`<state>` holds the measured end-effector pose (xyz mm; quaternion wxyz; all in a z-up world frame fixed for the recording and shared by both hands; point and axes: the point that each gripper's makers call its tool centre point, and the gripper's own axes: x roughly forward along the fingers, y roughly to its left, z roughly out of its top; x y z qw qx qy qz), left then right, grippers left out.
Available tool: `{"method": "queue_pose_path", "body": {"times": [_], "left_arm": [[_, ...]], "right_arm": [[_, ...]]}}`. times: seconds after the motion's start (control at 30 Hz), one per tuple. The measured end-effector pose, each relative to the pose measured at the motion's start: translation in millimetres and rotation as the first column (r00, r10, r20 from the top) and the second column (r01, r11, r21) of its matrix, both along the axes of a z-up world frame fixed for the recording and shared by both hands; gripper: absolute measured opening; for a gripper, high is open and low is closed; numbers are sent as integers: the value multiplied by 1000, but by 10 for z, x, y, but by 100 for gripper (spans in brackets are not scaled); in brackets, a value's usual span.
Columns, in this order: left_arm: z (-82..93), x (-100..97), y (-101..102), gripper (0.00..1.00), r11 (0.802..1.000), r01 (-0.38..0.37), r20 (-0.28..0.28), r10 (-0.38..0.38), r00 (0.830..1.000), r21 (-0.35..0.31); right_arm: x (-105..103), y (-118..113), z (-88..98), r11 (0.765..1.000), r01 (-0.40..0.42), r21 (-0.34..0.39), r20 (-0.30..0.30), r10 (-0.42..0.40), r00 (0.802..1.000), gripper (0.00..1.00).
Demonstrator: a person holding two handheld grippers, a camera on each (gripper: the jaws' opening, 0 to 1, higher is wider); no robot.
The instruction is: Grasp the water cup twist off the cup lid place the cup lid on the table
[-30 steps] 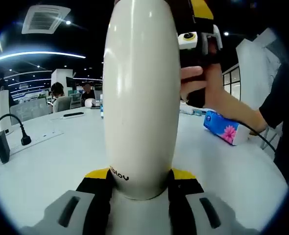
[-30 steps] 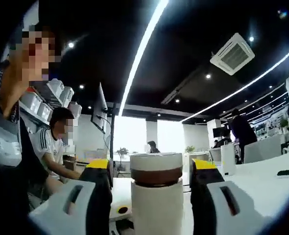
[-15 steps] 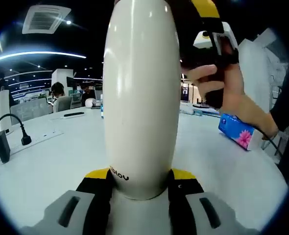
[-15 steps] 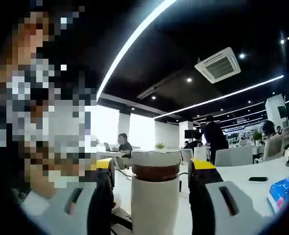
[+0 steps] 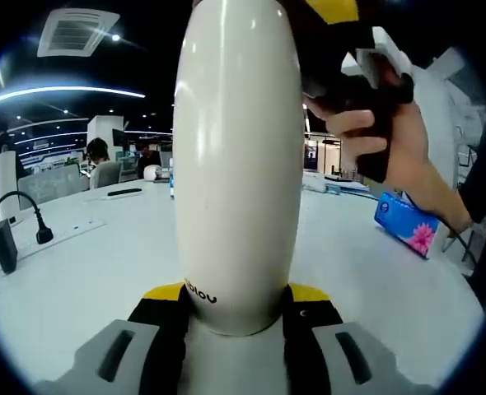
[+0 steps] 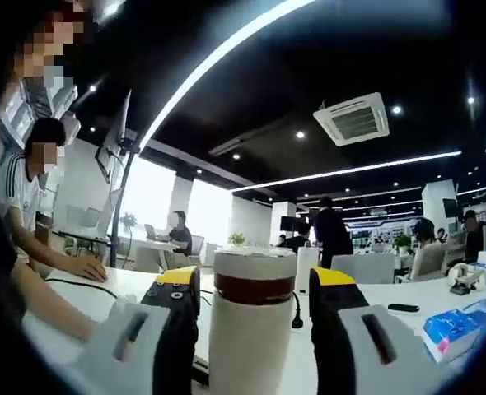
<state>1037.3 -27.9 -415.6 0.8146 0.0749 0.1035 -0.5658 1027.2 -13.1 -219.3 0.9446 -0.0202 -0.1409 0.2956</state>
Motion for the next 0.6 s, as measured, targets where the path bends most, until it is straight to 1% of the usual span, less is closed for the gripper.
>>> {"method": "queue_pose_path", "body": {"times": [0.1, 0.17, 0.37, 0.43, 0.6], "left_arm": [[1, -8, 2, 47, 1000, -1, 0, 1, 1000, 0], [1, -12, 3, 47, 1000, -2, 0, 2, 1000, 0], [0, -17, 8, 47, 1000, -2, 0, 2, 1000, 0], [-1, -18, 10, 47, 1000, -2, 0, 2, 1000, 0], [-2, -22, 14, 47, 1000, -2, 0, 2, 1000, 0]], "right_arm": [[11, -5, 2, 1000, 4, 3, 2, -4, 1000, 58], [18, -12, 1, 1000, 6, 14, -9, -6, 1000, 58], [7, 52, 16, 1000, 2, 18, -10, -1, 1000, 52], [6, 84, 9, 1000, -3, 21, -15, 3, 1000, 51], [6, 139, 63, 1000, -3, 23, 5, 2, 1000, 51]]}}
